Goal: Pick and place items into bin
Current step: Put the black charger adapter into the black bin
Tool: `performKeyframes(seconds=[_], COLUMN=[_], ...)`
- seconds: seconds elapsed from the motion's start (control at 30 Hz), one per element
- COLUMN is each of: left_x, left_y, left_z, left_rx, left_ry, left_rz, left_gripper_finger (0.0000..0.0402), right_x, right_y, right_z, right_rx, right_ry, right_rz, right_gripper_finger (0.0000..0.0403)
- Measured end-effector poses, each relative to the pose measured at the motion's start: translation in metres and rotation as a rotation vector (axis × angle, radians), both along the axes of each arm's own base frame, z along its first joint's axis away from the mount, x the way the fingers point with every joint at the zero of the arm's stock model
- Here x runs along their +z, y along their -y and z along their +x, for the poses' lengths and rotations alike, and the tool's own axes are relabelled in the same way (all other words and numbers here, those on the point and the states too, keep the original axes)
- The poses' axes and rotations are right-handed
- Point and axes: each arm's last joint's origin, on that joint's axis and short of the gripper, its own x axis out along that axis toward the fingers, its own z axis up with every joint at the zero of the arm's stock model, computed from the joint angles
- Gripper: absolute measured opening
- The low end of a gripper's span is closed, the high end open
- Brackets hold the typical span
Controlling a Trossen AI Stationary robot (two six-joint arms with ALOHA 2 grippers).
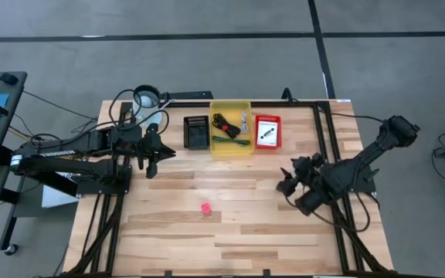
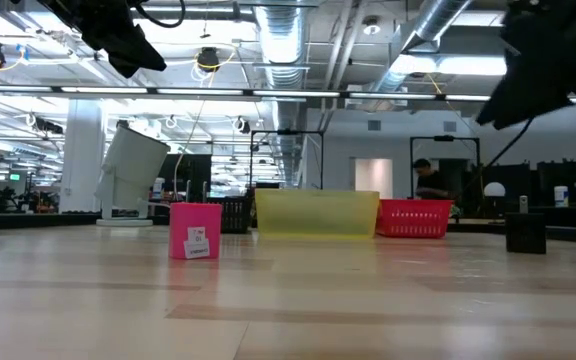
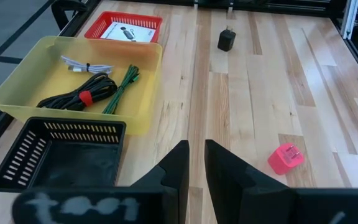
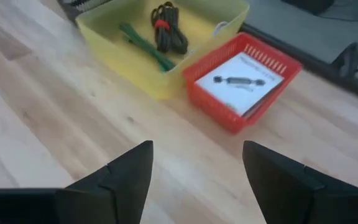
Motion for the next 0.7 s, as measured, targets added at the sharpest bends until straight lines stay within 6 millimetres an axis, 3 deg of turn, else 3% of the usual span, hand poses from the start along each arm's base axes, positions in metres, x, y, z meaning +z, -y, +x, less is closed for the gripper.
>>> performKeyframes(seconds=[0.23, 0.7], left_x=[0.0, 0.0], left_y=[0.0, 0.0], left_z=[0.0, 0.0], left_rx=[0.0, 0.0], left_ry=[0.0, -0.002], left_rz=[0.0, 0.0], left_gripper_finger=[0.0041, 0.0041], right_x=[-0.029, -0.084], right_y=[-0.011, -0.024], right_z=[-0.011, -0.003], right_rx=[0.031, -0.005], right_ry=[-0.011, 0.01], right_rz=[-0.031, -0.087], right_gripper_finger=[0.0244, 0.0244])
